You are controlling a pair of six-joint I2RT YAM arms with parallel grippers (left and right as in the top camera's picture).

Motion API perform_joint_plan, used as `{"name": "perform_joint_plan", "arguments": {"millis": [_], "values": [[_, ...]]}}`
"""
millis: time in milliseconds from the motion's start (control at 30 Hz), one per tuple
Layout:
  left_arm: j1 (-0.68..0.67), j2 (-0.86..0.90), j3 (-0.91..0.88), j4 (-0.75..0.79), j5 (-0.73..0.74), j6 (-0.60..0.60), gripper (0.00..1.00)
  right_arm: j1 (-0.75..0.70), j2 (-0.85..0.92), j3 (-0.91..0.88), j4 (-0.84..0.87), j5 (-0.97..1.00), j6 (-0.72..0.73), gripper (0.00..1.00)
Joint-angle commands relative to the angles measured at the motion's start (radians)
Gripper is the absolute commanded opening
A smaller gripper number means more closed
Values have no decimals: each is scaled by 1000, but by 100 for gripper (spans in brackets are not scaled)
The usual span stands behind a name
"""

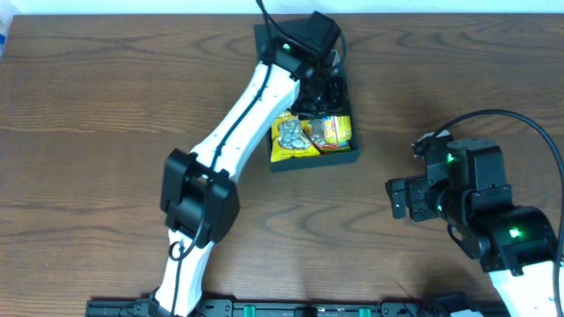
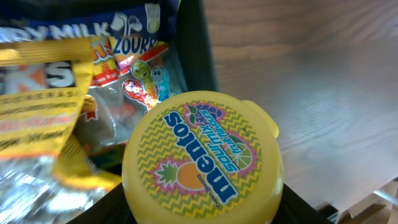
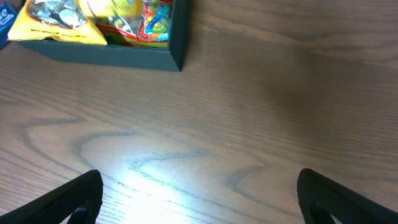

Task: Pack container
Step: 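Lift the yellow Mentos container with the left gripper over the box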

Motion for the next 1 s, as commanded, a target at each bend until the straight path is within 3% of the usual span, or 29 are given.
{"name": "perform_joint_plan", "arguments": {"millis": [0, 967], "values": [[-19, 18, 30, 14, 6, -4, 5, -7, -7, 1, 0, -7, 13, 99], [-48, 67, 29, -1, -103, -38, 6, -7, -7, 1, 0, -7, 13, 99]]}}
